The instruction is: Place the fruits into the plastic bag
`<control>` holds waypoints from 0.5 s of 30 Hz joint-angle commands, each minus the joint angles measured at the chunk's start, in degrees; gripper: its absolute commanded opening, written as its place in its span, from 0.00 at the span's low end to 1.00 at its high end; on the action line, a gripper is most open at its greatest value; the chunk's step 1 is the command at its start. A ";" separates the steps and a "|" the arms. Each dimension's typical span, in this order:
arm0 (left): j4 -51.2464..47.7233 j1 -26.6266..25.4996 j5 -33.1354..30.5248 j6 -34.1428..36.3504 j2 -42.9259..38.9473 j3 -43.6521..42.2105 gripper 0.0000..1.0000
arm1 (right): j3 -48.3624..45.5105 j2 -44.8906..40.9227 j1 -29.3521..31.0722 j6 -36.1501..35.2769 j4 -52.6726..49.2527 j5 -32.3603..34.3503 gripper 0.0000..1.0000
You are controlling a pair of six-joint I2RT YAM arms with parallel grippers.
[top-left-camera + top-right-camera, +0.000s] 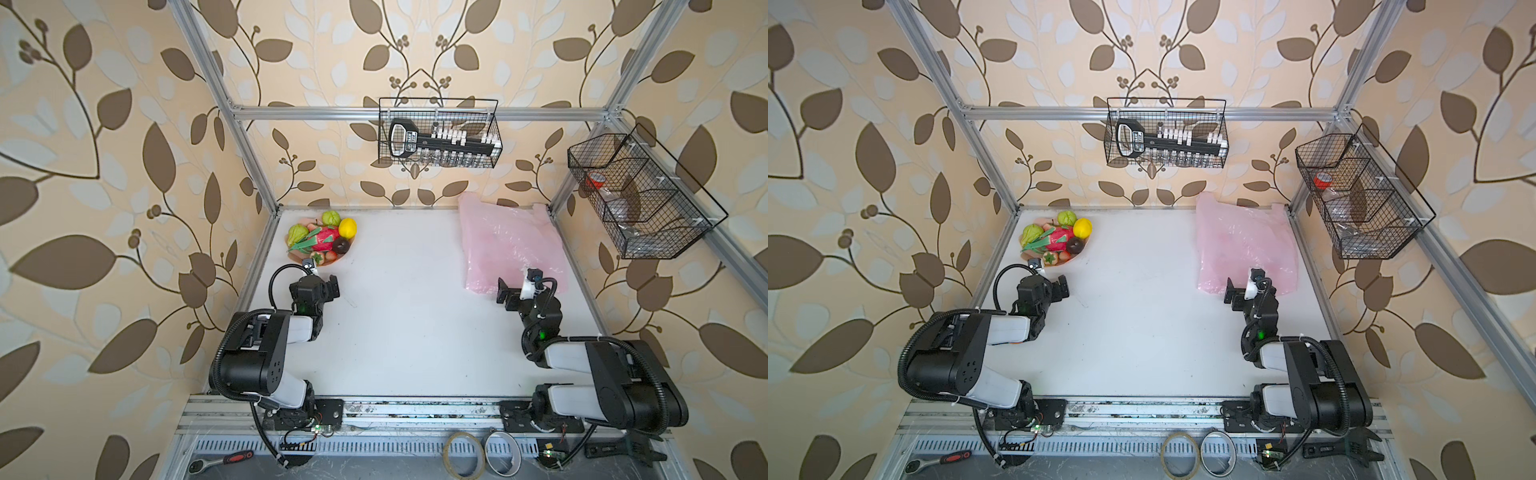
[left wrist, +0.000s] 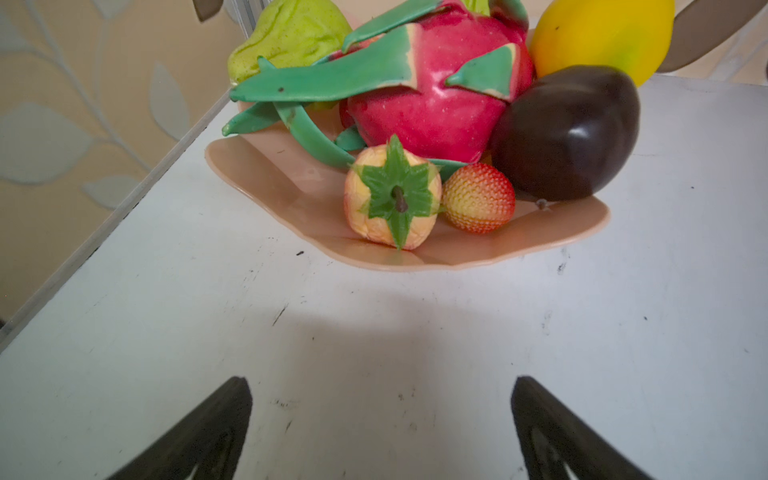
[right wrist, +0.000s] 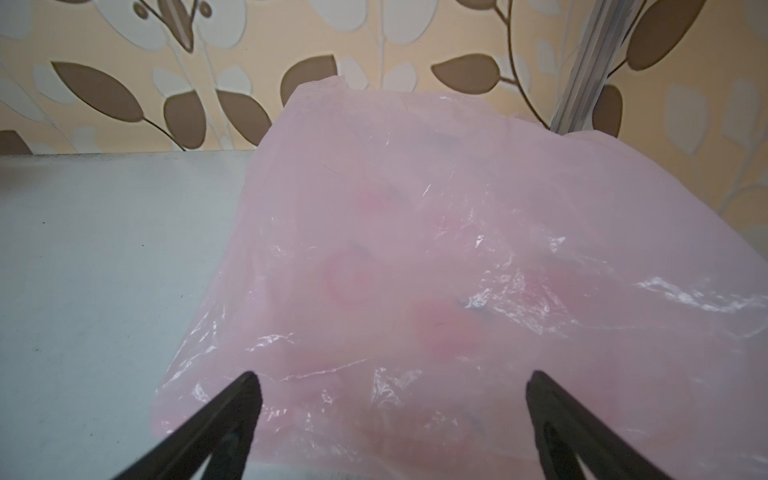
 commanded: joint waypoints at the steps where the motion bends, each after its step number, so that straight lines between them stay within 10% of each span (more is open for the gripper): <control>1: -5.61 -0.59 -0.85 -0.63 -5.63 2.39 0.99 | 1.19 -1.85 1.74 -2.50 -0.40 2.13 1.00; 15: -37.62 -1.28 10.28 -7.13 -30.97 10.37 0.99 | 12.88 -29.98 11.27 8.33 -49.53 21.16 1.00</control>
